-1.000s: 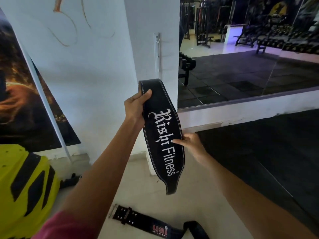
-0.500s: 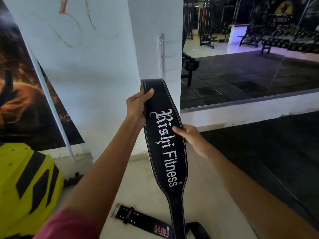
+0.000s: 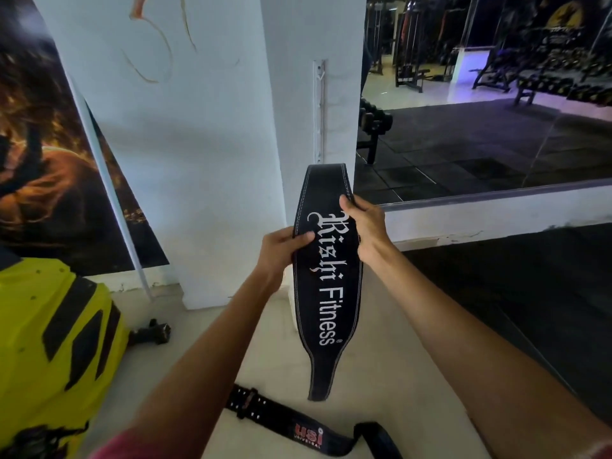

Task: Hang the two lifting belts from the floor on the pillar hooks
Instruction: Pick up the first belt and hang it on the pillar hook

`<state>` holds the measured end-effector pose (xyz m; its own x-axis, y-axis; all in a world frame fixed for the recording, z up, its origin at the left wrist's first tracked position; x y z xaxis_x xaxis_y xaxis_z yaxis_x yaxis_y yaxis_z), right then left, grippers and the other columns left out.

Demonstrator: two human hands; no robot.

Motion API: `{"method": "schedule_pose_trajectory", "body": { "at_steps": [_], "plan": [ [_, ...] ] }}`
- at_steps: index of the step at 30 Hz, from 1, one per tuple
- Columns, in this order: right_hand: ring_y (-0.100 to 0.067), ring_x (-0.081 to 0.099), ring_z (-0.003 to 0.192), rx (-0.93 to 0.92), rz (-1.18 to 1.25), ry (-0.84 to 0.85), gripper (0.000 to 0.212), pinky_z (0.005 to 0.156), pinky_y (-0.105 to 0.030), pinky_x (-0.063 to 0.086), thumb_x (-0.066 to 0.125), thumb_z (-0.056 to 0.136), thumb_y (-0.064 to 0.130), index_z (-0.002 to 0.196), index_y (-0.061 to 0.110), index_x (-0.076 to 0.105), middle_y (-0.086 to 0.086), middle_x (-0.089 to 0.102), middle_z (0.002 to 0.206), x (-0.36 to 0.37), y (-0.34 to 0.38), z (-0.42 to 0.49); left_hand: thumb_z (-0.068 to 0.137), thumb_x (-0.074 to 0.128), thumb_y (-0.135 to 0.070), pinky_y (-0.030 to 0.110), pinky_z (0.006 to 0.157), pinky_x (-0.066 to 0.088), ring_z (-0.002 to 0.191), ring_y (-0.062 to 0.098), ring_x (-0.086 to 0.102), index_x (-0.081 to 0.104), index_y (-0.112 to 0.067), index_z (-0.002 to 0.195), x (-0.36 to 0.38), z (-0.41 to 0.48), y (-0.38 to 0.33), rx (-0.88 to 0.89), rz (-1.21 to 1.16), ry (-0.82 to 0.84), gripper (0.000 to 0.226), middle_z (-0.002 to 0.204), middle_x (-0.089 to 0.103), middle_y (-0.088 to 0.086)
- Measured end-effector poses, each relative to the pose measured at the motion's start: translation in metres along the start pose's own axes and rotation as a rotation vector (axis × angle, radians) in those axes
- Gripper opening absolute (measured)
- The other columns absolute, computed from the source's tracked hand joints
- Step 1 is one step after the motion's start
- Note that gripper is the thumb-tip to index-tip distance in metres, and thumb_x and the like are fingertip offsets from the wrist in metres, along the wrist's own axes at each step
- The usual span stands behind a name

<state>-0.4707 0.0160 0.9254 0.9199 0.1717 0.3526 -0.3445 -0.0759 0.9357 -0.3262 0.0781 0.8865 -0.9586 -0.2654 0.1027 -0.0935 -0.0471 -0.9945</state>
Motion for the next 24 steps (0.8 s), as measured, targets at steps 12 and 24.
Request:
{"method": "schedule_pose_trajectory", "body": {
  "at_steps": [12, 24],
  "plan": [
    [-0.03, 0.065, 0.092, -0.043, 0.003, 0.141, 0.011, 0.094, -0.045, 0.05, 0.063, 0.084, 0.009, 0.092, 0.011, 0.071, -0.011, 0.07, 0.094, 0.002, -0.001, -0.001, 0.075, 0.065, -0.009, 0.036, 0.087, 0.052, 0.093, 0.024, 0.066, 0.066, -0.003, 0.108, -0.004, 0.007, -0.018, -0.092, 0.019, 0.304, 0.033, 0.101, 0.071, 0.011],
    [-0.016, 0.062, 0.093, 0.08, -0.37, 0.252, 0.043, 0.088, -0.036, 0.048, 0.033, 0.093, 0.053, 0.1, 0.024, 0.064, 0.006, 0.066, 0.1, -0.01, 0.018, -0.011, 0.086, 0.058, -0.005, 0.041, 0.088, 0.054, 0.102, 0.036, 0.06, 0.055, 0.007, 0.123, 0.018, 0.032, -0.045, -0.04, -0.197, 0.212, 0.038, 0.118, 0.06, 0.024]
  ]
}}
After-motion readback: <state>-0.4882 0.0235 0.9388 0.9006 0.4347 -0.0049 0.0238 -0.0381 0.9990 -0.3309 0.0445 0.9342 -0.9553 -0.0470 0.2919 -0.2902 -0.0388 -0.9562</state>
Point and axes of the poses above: each hand's wrist, its own z-axis towards the middle knuckle, its own x-axis out of the palm, y = z × x, the point moved 4 cm from there along z, towards the middle knuckle
